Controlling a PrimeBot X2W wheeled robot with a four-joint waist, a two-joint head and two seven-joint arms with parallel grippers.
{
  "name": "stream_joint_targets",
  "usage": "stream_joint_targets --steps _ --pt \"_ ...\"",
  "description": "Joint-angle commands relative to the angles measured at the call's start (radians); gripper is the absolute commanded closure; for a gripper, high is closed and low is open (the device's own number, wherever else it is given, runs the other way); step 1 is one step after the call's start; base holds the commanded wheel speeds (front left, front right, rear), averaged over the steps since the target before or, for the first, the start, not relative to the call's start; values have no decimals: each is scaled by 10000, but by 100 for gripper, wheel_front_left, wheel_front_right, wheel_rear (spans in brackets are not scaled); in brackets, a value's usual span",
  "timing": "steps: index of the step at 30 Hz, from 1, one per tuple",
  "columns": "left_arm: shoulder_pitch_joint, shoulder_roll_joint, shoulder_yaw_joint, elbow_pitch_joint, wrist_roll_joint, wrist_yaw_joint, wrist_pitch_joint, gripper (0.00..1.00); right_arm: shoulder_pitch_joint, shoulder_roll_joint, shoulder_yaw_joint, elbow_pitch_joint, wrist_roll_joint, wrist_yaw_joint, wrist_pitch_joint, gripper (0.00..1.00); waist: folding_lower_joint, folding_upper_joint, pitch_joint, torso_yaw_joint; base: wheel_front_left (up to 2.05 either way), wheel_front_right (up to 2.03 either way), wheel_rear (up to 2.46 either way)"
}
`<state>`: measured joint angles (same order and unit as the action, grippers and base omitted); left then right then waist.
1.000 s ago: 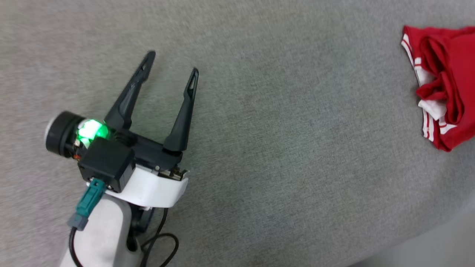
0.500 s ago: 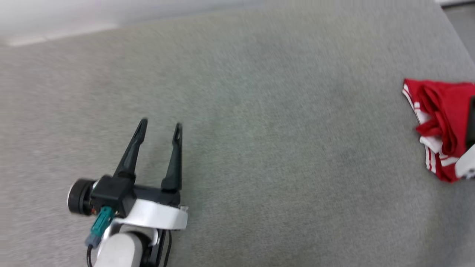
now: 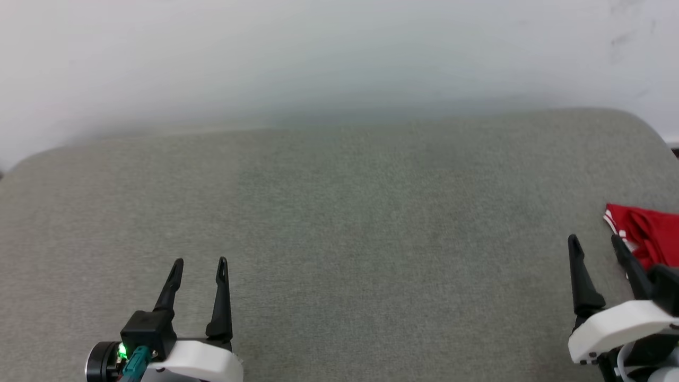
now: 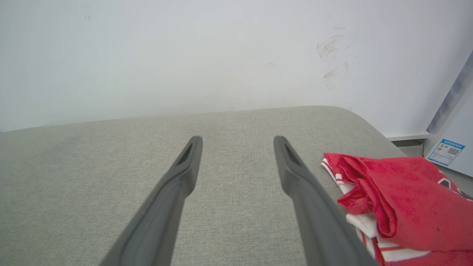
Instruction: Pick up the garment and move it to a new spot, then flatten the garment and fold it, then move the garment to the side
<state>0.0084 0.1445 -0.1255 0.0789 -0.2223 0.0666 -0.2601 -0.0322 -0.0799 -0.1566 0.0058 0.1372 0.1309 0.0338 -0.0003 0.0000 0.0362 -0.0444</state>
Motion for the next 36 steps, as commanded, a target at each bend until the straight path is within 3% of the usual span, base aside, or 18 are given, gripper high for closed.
stream_joint_targets --steps 1,15,36 --pt "169 63 35 88 17 25 -61 0 322 91 65 -281 47 -4 109 0 3 0 -468 383 0 0 0" --pt "987 304 305 229 -185 -18 -58 0 2075 306 718 -2683 20 -4 670 0 3 0 -1121 565 0 0 0" --pt "708 310 282 648 -198 -59 -59 0 2096 308 1057 -2648 -41 -4 613 0 3 0 -1126 666 0 0 0"
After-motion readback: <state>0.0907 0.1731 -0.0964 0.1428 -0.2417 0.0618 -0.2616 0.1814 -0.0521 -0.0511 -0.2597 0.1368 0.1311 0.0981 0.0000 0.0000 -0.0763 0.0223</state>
